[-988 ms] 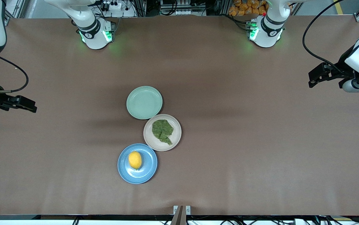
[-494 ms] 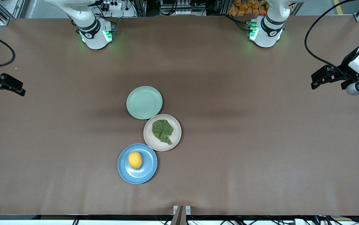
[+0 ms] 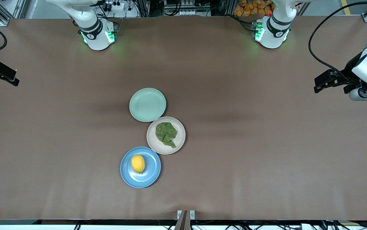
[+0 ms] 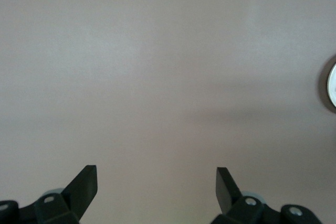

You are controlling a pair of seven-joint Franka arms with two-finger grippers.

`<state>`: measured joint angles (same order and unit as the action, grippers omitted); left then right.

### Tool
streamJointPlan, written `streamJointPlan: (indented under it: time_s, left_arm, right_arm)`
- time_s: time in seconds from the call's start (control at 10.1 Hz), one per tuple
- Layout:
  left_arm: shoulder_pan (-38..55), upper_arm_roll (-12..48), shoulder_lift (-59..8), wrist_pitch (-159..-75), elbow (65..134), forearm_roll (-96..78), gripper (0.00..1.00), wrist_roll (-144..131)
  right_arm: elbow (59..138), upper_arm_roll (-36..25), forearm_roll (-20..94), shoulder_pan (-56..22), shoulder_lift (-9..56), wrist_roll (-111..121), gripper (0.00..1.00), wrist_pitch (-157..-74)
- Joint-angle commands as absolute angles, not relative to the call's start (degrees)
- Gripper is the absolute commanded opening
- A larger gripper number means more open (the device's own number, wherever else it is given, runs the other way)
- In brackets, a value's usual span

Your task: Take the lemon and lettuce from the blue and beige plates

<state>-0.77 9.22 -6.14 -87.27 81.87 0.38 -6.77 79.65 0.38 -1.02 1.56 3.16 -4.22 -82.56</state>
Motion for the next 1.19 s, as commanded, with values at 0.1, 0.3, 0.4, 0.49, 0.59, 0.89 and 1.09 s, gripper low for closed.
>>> streamJointPlan:
  time_s: [0.1,0.3,0.4,0.49,0.59,0.89,1.09]
  left_arm:
    - [-0.88,10.02,-5.54,-88.23,83.15,-0.88,1.00,-7.81]
    - [-1.23,10.11,-5.36,-91.31,83.23,-1.40,1.00,-7.91]
    - [-1.06,10.11,-5.45,-92.54,83.41,-1.32,1.00,-9.22]
    - [-0.97,10.19,-5.45,-94.11,83.67,-1.32,1.00,-10.36]
    - [-0.97,10.20,-5.45,-94.91,83.67,-1.32,1.00,-10.46]
    - [-1.23,10.20,-5.54,-94.92,83.85,-1.32,1.00,-10.28]
    - [-0.97,10.20,-5.71,-94.92,85.25,-1.32,1.00,-10.28]
  right_arm:
    - [82.00,1.50,1.85,4.05,2.10,-3.96,1.00,-84.19]
    - [82.18,1.58,1.41,3.87,1.76,-3.96,1.00,-84.11]
    - [82.26,1.50,1.41,3.95,2.19,-4.04,1.00,-84.20]
    - [82.27,1.41,1.41,4.13,2.20,-3.96,1.00,-84.11]
    - [82.18,1.32,0.97,4.13,2.02,-3.96,1.00,-84.29]
    - [81.74,1.41,-1.58,3.87,1.76,-3.87,1.00,-84.55]
    - [81.65,1.41,-1.67,3.95,1.76,-3.87,1.00,-84.99]
